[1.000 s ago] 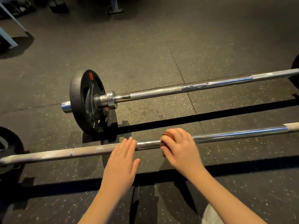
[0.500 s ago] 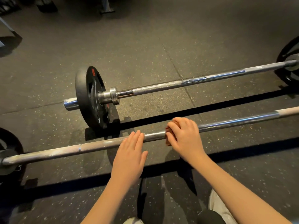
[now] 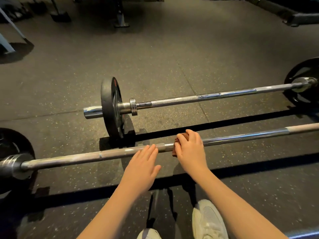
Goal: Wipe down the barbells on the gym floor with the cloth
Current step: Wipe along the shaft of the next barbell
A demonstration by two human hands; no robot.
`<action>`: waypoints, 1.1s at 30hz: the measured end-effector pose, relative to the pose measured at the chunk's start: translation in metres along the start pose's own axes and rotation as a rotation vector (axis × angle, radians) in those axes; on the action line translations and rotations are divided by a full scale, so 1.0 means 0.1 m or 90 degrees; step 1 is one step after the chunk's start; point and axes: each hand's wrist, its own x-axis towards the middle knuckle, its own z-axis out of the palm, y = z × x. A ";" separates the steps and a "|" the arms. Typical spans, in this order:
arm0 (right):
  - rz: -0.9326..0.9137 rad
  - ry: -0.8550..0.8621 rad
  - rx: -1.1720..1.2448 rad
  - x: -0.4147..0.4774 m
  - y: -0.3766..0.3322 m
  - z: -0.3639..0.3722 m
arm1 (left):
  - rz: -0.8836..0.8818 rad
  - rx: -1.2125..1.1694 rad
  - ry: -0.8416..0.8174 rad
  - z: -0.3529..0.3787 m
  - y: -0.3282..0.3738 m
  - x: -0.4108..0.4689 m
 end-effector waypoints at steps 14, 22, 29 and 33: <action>0.020 0.004 0.054 0.04 -0.24 0.05 | 0.001 -0.039 0.014 -0.01 -0.09 -0.08; -0.039 -0.102 0.085 0.26 -0.11 0.01 | 0.014 -0.016 0.028 -0.02 -0.15 -0.06; -0.185 -0.131 0.118 0.10 -0.22 -0.01 | 0.004 -0.028 0.023 0.02 -0.09 -0.08; -0.007 -0.087 0.058 0.30 -0.05 -0.03 | 0.004 -0.012 0.011 -0.02 -0.08 -0.07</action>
